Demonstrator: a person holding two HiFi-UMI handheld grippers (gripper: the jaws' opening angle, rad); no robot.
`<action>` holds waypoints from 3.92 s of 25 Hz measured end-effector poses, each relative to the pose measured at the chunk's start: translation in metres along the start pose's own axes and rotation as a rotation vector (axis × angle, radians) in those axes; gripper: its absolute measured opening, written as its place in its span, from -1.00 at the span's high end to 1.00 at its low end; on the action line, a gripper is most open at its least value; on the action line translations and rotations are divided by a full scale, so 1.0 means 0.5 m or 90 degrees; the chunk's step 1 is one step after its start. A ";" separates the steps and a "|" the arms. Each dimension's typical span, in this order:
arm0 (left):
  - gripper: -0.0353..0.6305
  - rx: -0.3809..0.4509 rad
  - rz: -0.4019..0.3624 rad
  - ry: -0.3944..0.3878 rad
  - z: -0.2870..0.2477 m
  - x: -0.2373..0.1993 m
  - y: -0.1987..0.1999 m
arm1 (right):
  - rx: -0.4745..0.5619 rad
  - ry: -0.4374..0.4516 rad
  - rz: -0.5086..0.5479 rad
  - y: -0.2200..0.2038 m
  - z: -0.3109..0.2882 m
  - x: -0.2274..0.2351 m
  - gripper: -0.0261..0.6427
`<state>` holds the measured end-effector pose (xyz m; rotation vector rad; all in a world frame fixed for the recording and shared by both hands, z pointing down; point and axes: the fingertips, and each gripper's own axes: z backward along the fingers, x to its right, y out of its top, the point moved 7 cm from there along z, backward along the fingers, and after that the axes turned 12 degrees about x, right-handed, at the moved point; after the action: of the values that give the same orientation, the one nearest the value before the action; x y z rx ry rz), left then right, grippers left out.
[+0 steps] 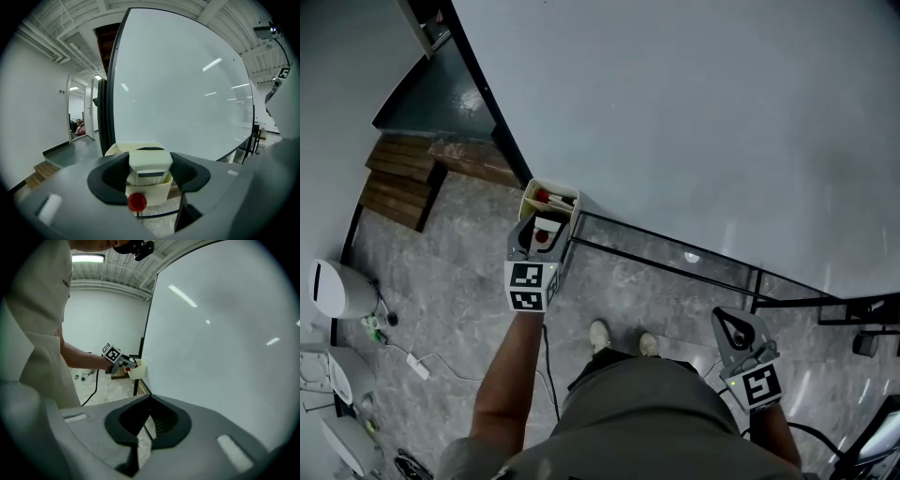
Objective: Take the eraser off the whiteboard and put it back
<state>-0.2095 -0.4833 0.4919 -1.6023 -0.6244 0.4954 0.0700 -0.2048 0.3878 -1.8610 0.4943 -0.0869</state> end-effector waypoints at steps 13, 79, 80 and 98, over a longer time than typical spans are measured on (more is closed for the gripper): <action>0.06 0.006 -0.037 0.013 -0.001 0.020 0.002 | 0.005 0.003 0.007 -0.001 0.012 0.011 0.92; 0.88 0.091 0.063 0.088 1.000 0.833 0.126 | 0.195 0.462 0.102 -0.106 0.474 -0.328 0.91; 0.88 0.091 0.057 0.087 1.006 0.849 0.129 | 0.194 0.462 0.103 -0.111 0.491 -0.328 0.91; 0.88 0.116 0.048 0.106 0.953 1.248 0.212 | 0.258 0.513 0.111 -0.222 0.780 -0.123 0.91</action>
<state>-0.0304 0.2757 0.3518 -1.4798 -0.3835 0.4557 0.1631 0.1939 0.3663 -1.3213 1.0957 -0.7795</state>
